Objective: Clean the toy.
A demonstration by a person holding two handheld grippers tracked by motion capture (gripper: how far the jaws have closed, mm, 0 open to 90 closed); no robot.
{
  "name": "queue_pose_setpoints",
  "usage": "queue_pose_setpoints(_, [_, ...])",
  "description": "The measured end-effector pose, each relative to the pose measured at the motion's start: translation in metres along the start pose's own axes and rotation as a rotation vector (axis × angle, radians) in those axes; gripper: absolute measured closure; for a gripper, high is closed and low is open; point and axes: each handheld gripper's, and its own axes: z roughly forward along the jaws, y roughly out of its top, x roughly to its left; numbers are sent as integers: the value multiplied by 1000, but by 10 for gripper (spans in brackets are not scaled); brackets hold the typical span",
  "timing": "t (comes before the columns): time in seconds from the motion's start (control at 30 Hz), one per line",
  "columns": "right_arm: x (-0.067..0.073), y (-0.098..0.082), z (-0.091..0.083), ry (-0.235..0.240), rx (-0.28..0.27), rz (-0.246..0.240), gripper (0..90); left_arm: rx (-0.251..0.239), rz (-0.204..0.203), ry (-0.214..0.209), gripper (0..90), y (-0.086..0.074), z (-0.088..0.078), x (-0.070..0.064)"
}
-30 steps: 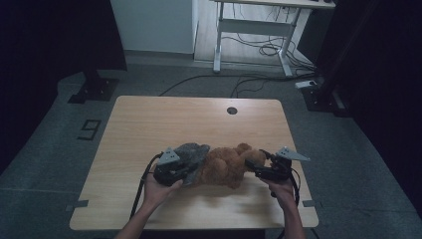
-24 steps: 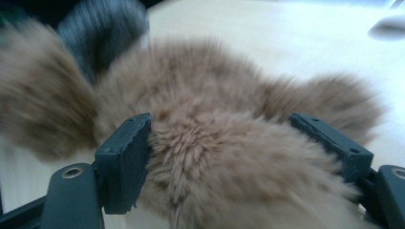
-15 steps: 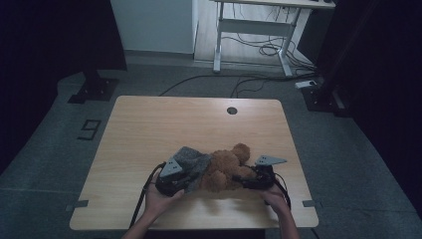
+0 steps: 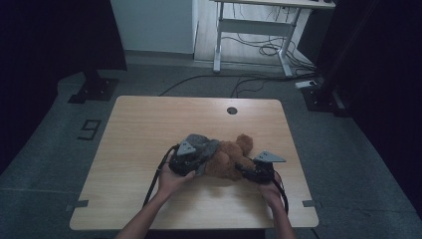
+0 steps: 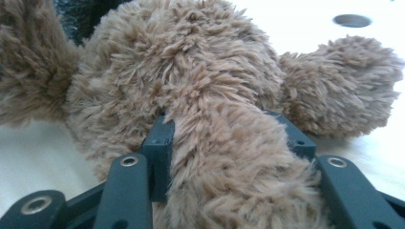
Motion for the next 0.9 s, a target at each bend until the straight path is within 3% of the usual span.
queue_pose_setpoints(0.13, [-6, -1, 2, -10, -22, 18, 514, 26, -7, -3, 793, 8, 3, 1])
queue_pose_setpoints(0.23, [-6, -3, -1, 5, -21, 13, 512, 50, -43, -39, 787, 18, -9, 1])
queue_pose_setpoints(0.3, [-7, -4, -4, 11, -16, 19, 512, 31, -59, -60, 786, 27, -18, -2])
queue_pose_setpoints(0.4, [-6, -6, -6, 16, -16, 25, 512, 0, -11, -67, 784, 46, -23, -18])
queue_pose_setpoints(0.53, [-5, -5, -8, 28, -10, 14, 512, 33, 55, -103, 780, 72, 1, -50])
queue_pose_setpoints(0.67, [-4, -4, -11, 32, -6, 7, 516, 124, 85, -111, 780, 73, 41, -69])
queue_pose_setpoints(0.73, [-6, -4, -13, 38, -1, 8, 522, 164, 104, -93, 781, 61, 60, -72])
queue_pose_setpoints(0.77, [-7, -5, -13, 31, 5, 3, 522, 153, 104, -94, 783, 55, 64, -72])
queue_pose_setpoints(0.83, [-11, -7, -14, 36, 22, 5, 523, 127, 67, -119, 786, 51, 61, -68])
queue_pose_setpoints(0.9, [-14, -9, -13, 61, 14, 28, 524, 111, 55, -119, 788, 49, 54, -64])
